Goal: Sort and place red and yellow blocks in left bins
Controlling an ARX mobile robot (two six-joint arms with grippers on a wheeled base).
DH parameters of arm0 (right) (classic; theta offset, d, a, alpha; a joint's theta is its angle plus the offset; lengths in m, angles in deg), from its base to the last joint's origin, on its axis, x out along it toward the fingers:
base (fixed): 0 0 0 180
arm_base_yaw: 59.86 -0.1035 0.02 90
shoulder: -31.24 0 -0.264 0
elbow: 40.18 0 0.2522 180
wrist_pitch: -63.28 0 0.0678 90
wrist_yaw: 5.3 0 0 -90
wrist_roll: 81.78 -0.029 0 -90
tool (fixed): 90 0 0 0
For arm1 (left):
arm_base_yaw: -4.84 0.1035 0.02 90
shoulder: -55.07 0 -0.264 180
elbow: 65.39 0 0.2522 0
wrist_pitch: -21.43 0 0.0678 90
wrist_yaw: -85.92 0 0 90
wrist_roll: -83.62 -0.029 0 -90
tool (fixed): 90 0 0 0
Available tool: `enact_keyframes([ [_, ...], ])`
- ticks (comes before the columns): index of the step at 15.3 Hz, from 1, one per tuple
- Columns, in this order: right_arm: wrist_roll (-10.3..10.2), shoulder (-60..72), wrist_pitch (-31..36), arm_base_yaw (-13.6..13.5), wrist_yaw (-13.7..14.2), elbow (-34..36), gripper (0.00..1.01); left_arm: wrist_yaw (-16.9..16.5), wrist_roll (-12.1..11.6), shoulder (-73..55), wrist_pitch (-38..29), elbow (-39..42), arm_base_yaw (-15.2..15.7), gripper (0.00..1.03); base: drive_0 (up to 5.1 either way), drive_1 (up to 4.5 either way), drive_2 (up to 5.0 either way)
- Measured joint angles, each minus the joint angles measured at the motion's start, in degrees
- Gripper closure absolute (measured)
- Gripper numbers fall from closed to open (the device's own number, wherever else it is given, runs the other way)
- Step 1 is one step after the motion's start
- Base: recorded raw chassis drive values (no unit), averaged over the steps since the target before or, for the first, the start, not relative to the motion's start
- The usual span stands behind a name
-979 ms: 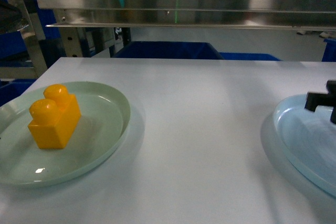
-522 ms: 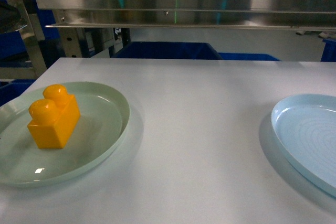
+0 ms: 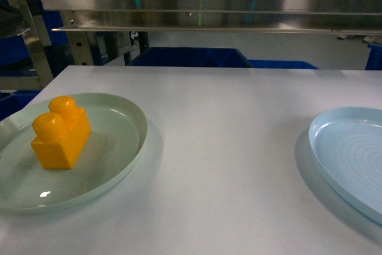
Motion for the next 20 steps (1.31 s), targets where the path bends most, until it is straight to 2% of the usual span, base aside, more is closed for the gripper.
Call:
enact_keyframes([
  [3,0.0,0.0,0.0,-1.8,0.3,0.1,0.72,0.0,0.0,0.0,0.0,0.0,0.0,0.05,0.0,0.0,0.0],
  [8,0.1,0.0,0.6,2.2,-1.5,0.1,0.72,-0.1,0.0,0.0,0.0,0.0,-0.1,0.05,0.0,0.0,0.0],
  [10,0.0,0.4,0.2,2.4,-2.4,0.3,0.72,0.0,0.0,0.0,0.0,0.0,-0.2,0.05,0.0,0.0,0.0],
  [11,-0.2,1.4,0.7,2.6,-1.7,1.1,0.72,0.0,0.0,0.0,0.0,0.0,0.0,0.05,0.0,0.0,0.0],
  [15,-0.2,1.4,0.7,2.6,-1.7,1.1,0.72,0.0,0.0,0.0,0.8,-0.1,-0.1,0.05,0.0,0.0,0.0],
  [16,-0.2,1.3,0.8,2.6,-1.7,1.1,0.72,1.5,0.7,0.5,6.1,-1.6,-1.1,0.05,0.0,0.0,0.0],
  [17,-0.2,1.4,0.8,2.6,-1.7,1.1,0.72,4.7,1.8,0.6,11.7,-5.7,-4.3,0.05,0.0,0.0,0.0],
  [18,-0.2,1.4,0.8,2.6,-1.8,1.1,0.72,8.2,1.8,0.3,14.3,-9.9,-8.0,0.05,0.0,0.0,0.0],
  [20,-0.2,1.3,0.8,2.6,-1.7,1.1,0.72,15.2,1.1,-2.4,15.9,-13.1,-14.0,0.05,0.0,0.0,0.0],
])
